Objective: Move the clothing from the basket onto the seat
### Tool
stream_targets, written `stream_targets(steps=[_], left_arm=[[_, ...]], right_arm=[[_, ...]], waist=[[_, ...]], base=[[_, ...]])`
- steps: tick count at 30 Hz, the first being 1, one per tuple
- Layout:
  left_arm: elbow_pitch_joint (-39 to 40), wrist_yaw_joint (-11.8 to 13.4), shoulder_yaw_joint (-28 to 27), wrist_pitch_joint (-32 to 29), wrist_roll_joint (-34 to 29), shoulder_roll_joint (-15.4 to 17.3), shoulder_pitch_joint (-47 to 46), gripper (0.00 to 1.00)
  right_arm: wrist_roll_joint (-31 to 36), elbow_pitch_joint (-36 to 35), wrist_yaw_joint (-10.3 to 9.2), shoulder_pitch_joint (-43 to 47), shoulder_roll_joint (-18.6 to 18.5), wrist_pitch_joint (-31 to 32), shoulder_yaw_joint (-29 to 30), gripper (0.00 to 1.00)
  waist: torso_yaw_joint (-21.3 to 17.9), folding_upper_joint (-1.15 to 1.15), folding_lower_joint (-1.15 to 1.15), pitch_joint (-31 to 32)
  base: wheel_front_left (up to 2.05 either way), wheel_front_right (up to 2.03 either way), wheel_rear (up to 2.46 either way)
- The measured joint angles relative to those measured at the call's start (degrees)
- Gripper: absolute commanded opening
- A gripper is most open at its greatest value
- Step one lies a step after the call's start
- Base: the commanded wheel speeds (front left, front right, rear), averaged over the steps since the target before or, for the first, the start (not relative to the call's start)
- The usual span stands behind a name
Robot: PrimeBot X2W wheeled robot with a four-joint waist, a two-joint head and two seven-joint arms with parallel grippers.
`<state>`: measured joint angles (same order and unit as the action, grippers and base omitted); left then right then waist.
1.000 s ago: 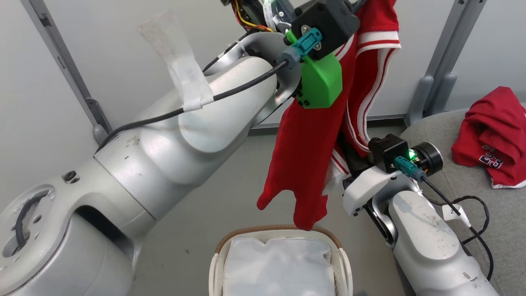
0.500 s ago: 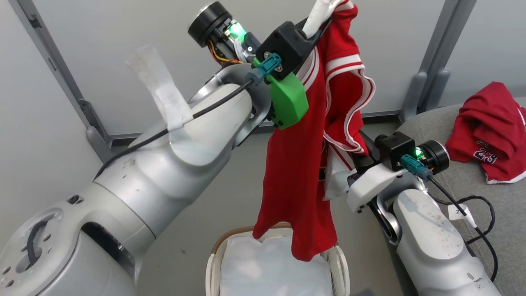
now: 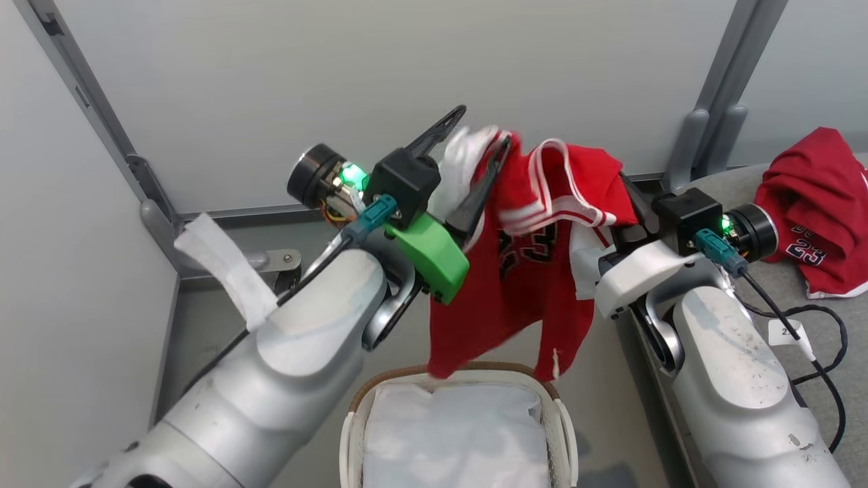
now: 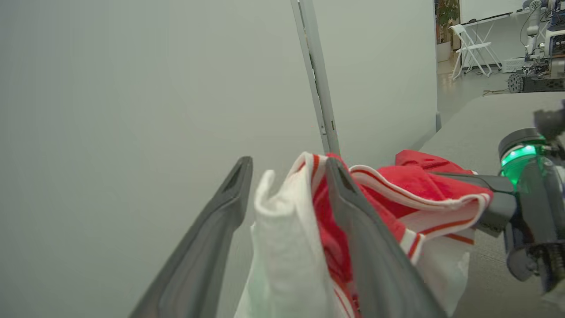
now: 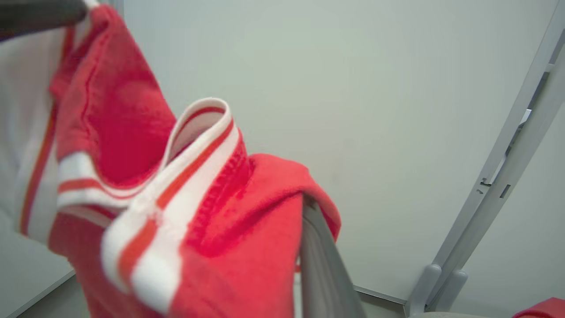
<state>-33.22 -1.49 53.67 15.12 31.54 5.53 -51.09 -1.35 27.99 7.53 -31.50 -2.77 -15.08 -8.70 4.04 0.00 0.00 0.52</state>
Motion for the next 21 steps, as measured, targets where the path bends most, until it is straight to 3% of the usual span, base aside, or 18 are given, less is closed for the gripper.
stream_targets(steps=[11,21], left_arm=[[5.97,-1.13,-8.46,0.01,-6.38,-1.7,15.66,1.0],[5.58,-3.66,-13.08,0.01,-10.25,-2.48,26.56,1.0]], right_arm=[[0.86,-2.0,0.0,-0.18,0.0,0.0,1.41,0.0],[1.9,-2.97,0.0,-0.07,-0.01,0.0,3.13,0.0]], waist=[[-0.41,0.0,0.0,-0.68],[-0.86,0.0,0.0,-1.28]], base=[[0.0,0.0,0.0],[0.0,0.0,0.0]])
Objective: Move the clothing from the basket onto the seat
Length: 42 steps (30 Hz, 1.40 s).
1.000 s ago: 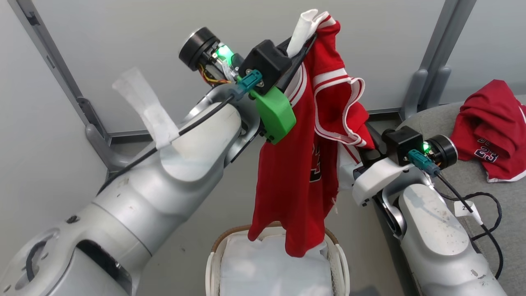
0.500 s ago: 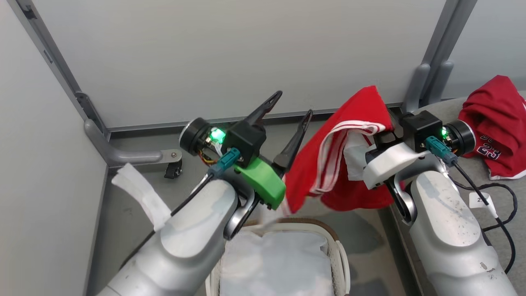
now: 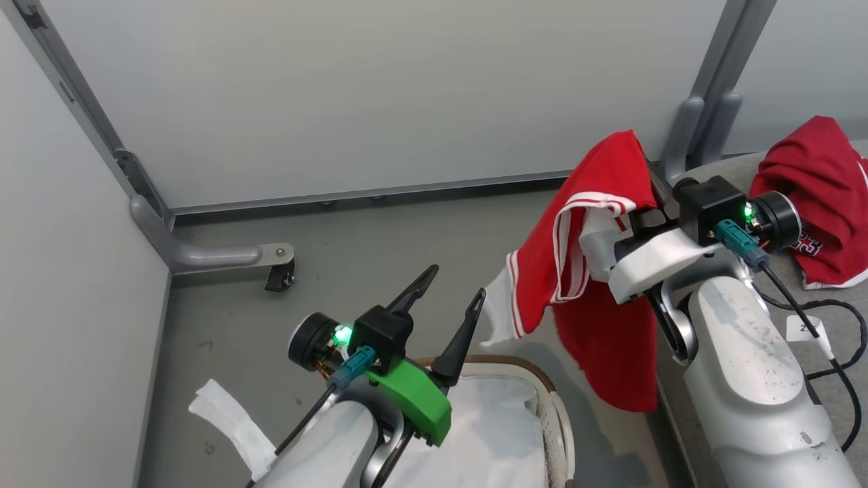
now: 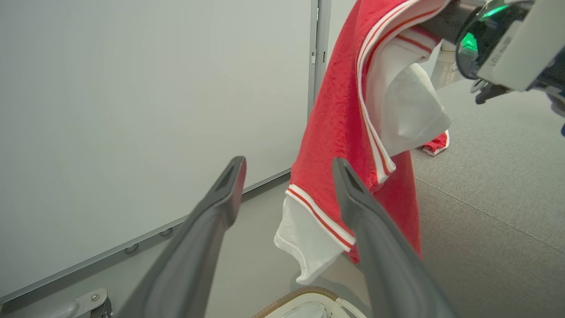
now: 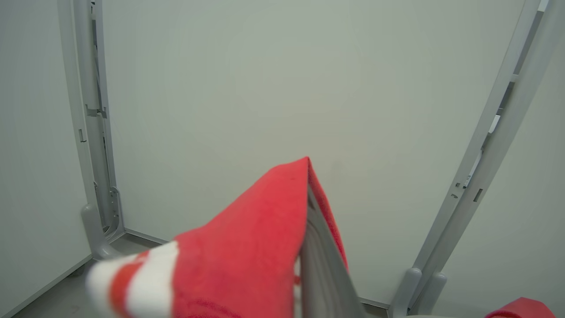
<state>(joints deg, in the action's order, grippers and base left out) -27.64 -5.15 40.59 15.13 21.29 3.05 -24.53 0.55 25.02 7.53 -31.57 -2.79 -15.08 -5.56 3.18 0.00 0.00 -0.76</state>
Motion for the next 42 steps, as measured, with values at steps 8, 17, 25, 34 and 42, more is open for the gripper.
stream_targets(steps=[8,17,25,34,42], left_arm=[[0.49,-0.97,-3.01,0.0,-1.26,-0.09,3.74,1.0],[2.33,-1.33,-2.75,0.0,-0.67,-0.14,4.55,1.0],[3.41,-0.88,-2.33,0.0,-0.33,-0.18,5.41,1.0],[4.02,-0.64,-1.09,0.0,-0.77,-0.19,5.43,1.0],[4.2,-0.41,0.35,0.0,-0.75,-0.24,4.45,1.0]], right_arm=[[0.9,-0.08,0.0,0.34,0.01,0.0,1.03,0.0],[1.62,0.0,0.0,0.44,0.1,0.01,3.01,0.0],[5.81,-1.21,0.0,0.61,-0.02,0.0,8.45,0.0],[8.1,-2.67,0.0,0.5,0.01,0.0,9.82,0.0],[8.17,-2.58,0.0,0.42,-0.01,0.0,10.33,0.0]], waist=[[0.19,0.0,0.0,-0.34],[-0.1,0.0,0.0,-0.33],[-3.39,0.0,0.0,-0.68],[-10.41,0.0,0.0,-1.92],[-17.73,0.0,0.0,-3.49]], base=[[0.0,0.0,0.0],[0.0,0.0,0.0],[0.0,0.0,0.0],[0.0,0.0,0.0],[0.0,0.0,0.0]])
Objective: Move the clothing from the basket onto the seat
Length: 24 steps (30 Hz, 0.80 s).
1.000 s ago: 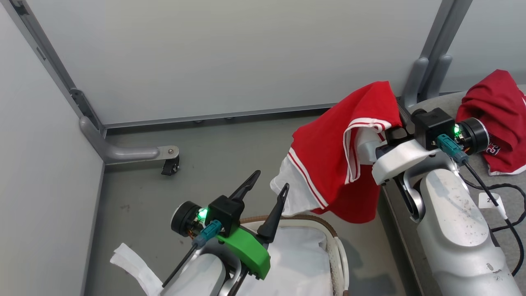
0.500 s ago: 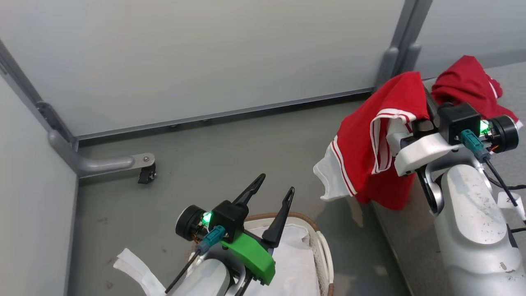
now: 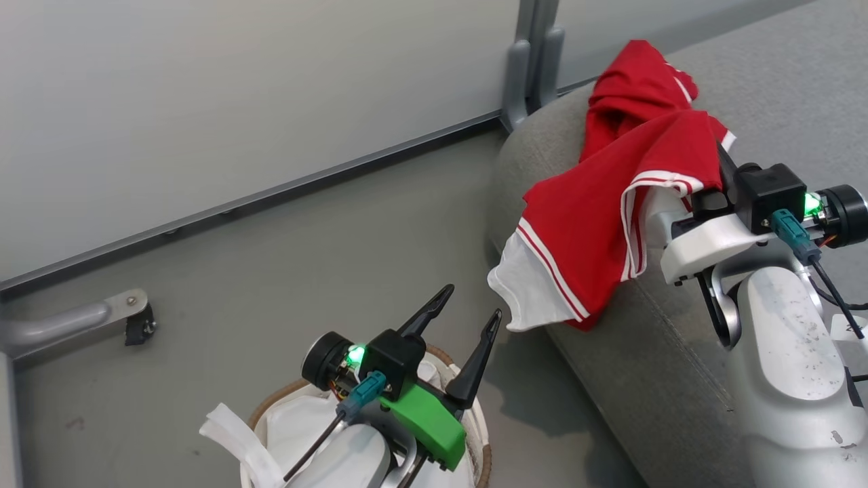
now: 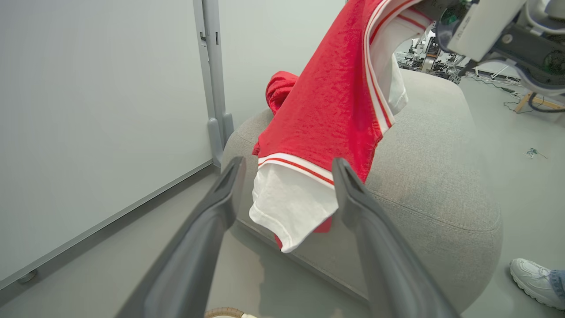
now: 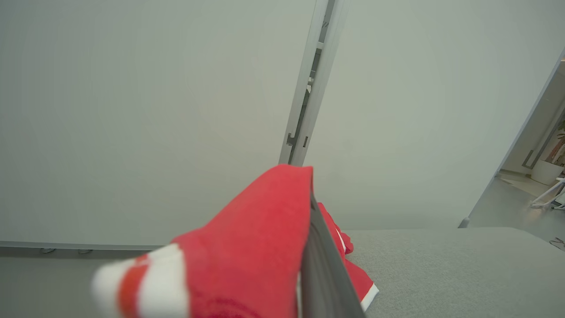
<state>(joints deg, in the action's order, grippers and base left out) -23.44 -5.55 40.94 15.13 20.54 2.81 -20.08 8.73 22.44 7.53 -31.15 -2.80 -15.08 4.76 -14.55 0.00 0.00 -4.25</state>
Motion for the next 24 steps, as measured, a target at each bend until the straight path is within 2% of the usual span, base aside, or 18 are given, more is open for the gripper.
stream_targets(steps=[7,12,19,24], left_arm=[[-0.32,0.0,0.76,0.0,-0.25,-0.03,-0.76,1.0],[-0.1,-0.07,1.27,0.0,-0.79,-0.03,-1.42,1.0],[0.41,-0.42,1.81,0.0,-1.58,-0.05,-2.21,1.0],[0.31,-0.44,1.7,0.01,-2.71,-0.05,-3.02,1.0]], right_arm=[[-0.01,-0.1,0.0,-0.37,-0.02,0.0,0.54,0.0],[0.99,0.48,0.0,-2.5,-0.88,0.01,1.68,0.0],[3.08,2.46,0.0,-9.97,-6.34,0.01,2.74,0.0],[3.98,4.31,0.0,-20.27,-12.77,0.1,2.89,0.0]], waist=[[-5.0,0.0,0.0,-1.95],[-6.02,0.0,0.0,-4.25],[-4.43,0.0,0.0,-6.77],[-2.6,0.0,0.0,-8.64]], base=[[0.0,0.0,0.0],[0.0,0.0,0.0],[0.0,0.0,0.0],[0.0,0.0,0.0]])
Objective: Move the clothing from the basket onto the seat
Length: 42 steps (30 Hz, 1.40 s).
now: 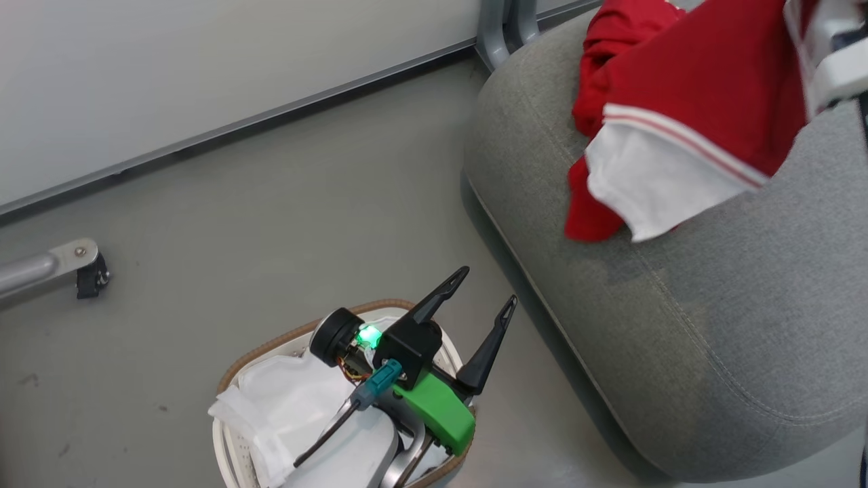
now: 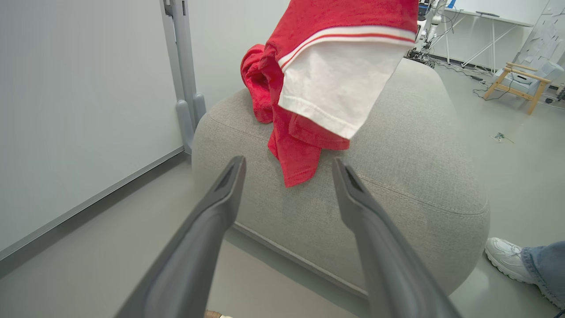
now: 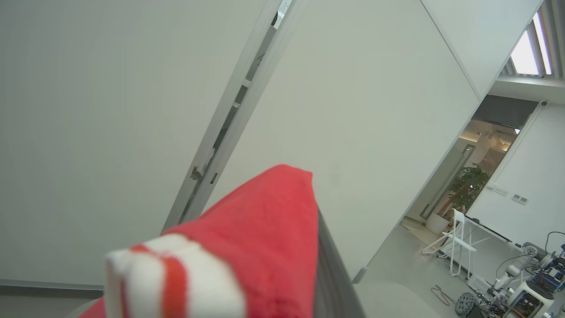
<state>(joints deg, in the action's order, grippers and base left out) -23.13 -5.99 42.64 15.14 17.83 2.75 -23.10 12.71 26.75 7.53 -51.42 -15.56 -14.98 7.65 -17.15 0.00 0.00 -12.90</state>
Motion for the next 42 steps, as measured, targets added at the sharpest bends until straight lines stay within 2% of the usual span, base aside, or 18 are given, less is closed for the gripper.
stream_targets(steps=[9,16,23,28,33,36,37,38,39,42], left_arm=[[0.75,-0.04,-0.54,0.0,-2.0,-0.01,-3.09,1.0],[1.87,0.43,-1.01,0.0,-4.52,-0.01,-7.64,1.0],[2.07,0.98,-3.24,0.0,-6.98,0.01,-9.62,1.0],[1.93,0.98,-5.12,0.0,-8.22,0.31,-9.76,1.0],[1.55,0.87,-5.7,0.0,-9.31,0.65,-9.76,1.0],[1.14,0.44,-5.94,0.0,-9.98,0.79,-9.75,1.0],[1.04,0.38,-5.95,-0.01,-10.05,0.79,-9.73,1.0],[0.98,0.37,-5.99,0.0,-10.16,0.79,-9.72,1.0],[0.89,0.27,-6.14,0.0,-10.16,0.79,-9.66,1.0],[0.63,0.02,-6.36,0.0,-10.16,0.77,-9.17,1.0]], right_arm=[[-0.16,3.38,0.0,-18.69,-12.03,4.49,-0.07,0.0],[0.48,8.73,0.0,-23.18,-15.11,5.28,2.2,0.0],[4.38,17.79,0.0,-20.91,-15.14,2.23,8.09,0.0],[7.61,23.19,0.0,-17.78,-11.98,0.73,13.44,0.0],[11.68,24.66,0.0,-14.8,-8.44,0.02,18.12,0.0],[12.84,22.48,0.0,-12.34,-5.64,-0.01,19.19,0.02],[12.89,21.58,0.0,-11.63,-5.26,-0.02,19.18,0.47],[12.88,21.02,0.0,-11.04,-4.9,-0.02,19.02,0.77],[12.72,20.18,0.0,-10.07,-4.38,-0.02,18.62,1.0],[11.0,17.83,0.0,-7.01,-3.05,-0.02,17.49,1.0]], waist=[[3.37,0.0,0.0,-5.47],[5.84,0.0,0.0,-12.28],[8.24,0.0,0.01,-19.16],[9.21,0.0,0.01,-23.24],[8.99,0.0,0.01,-25.72],[7.7,0.0,0.01,-26.08],[7.34,0.0,0.01,-26.01],[7.09,0.0,0.01,-25.91],[6.8,0.0,0.01,-25.72],[6.2,0.0,0.01,-24.84]], base=[[0.0,0.0,0.0],[0.0,0.0,0.0],[0.0,0.0,0.0],[0.0,0.0,0.0],[0.0,0.0,0.0],[0.0,0.0,0.0],[0.0,0.0,0.0],[0.0,0.0,0.0],[0.0,0.0,0.0],[0.0,0.0,0.0]])
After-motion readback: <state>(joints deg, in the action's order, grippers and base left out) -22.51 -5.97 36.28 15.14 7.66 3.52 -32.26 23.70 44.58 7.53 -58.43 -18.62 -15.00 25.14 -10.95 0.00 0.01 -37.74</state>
